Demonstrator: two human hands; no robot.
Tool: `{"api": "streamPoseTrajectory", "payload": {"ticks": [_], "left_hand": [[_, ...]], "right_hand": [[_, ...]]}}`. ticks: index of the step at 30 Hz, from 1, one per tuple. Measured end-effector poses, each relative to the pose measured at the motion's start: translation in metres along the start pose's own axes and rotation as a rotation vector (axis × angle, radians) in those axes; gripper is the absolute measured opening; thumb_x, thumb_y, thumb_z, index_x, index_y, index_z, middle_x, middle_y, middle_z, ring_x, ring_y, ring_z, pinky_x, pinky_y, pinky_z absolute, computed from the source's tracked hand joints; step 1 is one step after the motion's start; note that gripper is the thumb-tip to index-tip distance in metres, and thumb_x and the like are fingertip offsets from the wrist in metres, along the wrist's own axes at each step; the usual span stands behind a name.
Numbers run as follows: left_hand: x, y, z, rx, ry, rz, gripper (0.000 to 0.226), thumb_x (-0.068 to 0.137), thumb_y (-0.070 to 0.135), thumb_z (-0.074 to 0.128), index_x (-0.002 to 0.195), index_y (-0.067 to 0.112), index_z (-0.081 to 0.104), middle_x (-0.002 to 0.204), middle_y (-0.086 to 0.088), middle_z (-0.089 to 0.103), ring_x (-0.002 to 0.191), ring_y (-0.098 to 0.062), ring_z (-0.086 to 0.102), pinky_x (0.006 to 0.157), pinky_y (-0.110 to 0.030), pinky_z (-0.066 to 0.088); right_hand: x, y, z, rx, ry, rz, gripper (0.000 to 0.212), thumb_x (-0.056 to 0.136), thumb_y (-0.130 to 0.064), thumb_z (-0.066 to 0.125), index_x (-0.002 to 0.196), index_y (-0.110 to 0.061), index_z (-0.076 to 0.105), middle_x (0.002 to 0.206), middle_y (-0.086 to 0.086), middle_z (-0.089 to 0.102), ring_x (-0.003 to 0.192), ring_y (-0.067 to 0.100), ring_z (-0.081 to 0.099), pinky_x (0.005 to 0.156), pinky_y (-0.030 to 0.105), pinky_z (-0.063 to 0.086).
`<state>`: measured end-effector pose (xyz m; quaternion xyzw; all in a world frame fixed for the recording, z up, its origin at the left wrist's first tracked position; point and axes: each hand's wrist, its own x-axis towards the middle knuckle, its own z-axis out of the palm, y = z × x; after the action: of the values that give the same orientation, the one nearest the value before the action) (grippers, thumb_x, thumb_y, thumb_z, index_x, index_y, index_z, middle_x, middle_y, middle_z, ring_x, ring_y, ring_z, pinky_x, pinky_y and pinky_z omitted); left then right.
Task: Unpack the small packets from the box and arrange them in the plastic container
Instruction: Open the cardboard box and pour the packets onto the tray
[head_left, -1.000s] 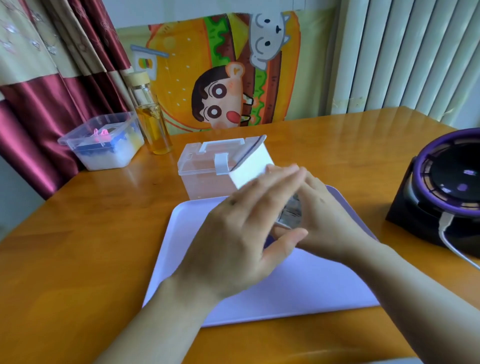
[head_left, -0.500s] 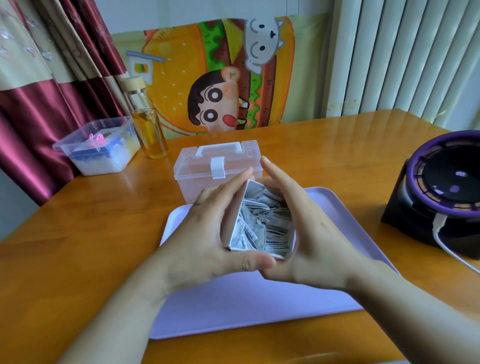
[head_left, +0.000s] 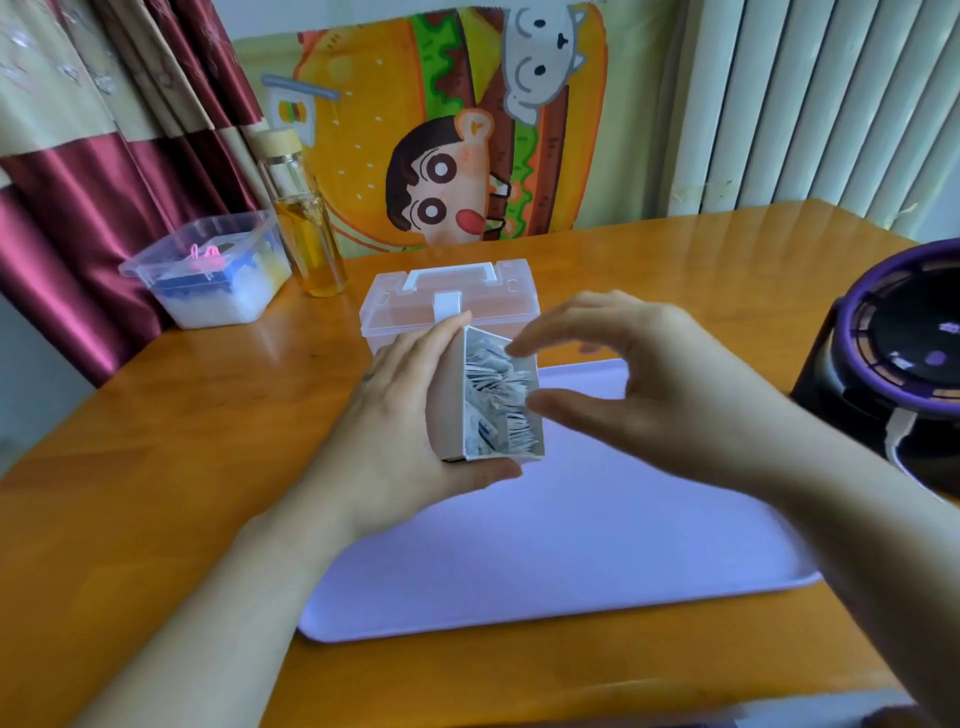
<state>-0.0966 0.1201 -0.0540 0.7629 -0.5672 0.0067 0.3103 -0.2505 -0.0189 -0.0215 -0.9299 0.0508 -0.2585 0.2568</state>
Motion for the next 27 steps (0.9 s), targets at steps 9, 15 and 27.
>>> {"api": "streamPoseTrajectory", "payload": {"ticks": [9,15,27], "left_hand": [[0.005,0.0,0.006,0.173,-0.04,0.071,0.111,0.056,0.067,0.072,0.147,0.035,0.018,0.145,0.018,0.027,0.132,-0.004,0.023,0.106,-0.021,0.02],[0.012,-0.001,0.007,0.227,-0.054,0.08,0.11,0.053,0.072,0.07,0.145,0.031,0.025,0.139,0.016,0.035,0.127,-0.004,0.026,0.106,-0.021,0.024],[0.02,-0.023,0.006,0.349,-0.185,-0.067,0.109,0.057,0.075,0.066,0.146,0.037,0.015,0.144,0.015,0.03,0.134,-0.012,0.027,0.109,-0.028,0.02]], "right_hand": [[0.013,0.007,0.035,-0.195,0.03,0.004,0.021,0.083,-0.026,0.058,0.1,-0.032,0.068,0.084,-0.008,0.069,0.072,0.023,0.061,0.059,0.038,0.049],[0.019,0.017,0.051,-0.286,0.014,0.07,0.01,0.073,-0.021,0.058,0.079,-0.021,0.065,0.069,0.003,0.063,0.066,0.032,0.056,0.052,0.034,0.041],[0.011,0.05,0.063,0.003,0.202,0.183,0.021,0.082,-0.022,0.068,0.065,-0.012,0.062,0.053,0.004,0.058,0.053,0.02,0.042,0.046,0.021,0.03]]}}
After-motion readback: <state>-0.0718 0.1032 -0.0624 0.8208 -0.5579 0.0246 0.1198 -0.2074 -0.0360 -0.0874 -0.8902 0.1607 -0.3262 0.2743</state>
